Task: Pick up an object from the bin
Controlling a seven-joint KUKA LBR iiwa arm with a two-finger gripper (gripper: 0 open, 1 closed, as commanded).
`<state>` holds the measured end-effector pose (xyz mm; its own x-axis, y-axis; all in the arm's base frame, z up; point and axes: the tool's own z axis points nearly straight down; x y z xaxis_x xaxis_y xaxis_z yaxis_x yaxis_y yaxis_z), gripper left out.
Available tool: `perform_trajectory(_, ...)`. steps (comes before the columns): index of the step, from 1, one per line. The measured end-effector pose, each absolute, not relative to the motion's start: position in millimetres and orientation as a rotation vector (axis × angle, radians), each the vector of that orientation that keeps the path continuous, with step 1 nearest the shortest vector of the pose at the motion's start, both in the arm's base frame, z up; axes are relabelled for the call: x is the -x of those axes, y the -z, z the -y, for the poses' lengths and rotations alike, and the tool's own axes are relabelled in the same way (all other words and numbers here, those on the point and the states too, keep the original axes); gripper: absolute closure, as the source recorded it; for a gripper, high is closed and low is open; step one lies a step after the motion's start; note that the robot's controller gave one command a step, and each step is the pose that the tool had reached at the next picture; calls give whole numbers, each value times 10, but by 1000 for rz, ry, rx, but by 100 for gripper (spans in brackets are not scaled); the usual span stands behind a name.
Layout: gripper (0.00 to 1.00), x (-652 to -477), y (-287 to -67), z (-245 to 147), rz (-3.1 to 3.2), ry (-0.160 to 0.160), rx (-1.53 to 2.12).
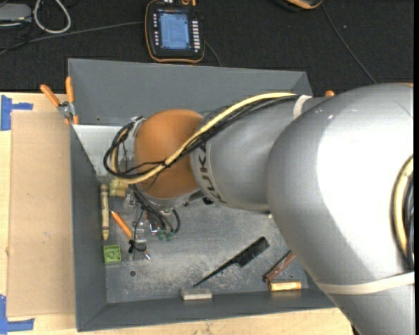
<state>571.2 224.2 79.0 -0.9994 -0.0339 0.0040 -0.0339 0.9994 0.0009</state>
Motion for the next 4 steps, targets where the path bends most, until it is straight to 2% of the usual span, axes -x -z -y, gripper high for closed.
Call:
perform_trajectory(1, 0, -5790, -710, -2196, 3074, 0, -625)
perform_trajectory(2, 100, -5488, -690, -2195, 2864, 7, -1275)
perform_trajectory(3, 100, -5489, -692, -2194, 2865, 7, -1274)
perform_trajectory(4, 100, -5480, -799, -2193, 2864, 8, -1270)
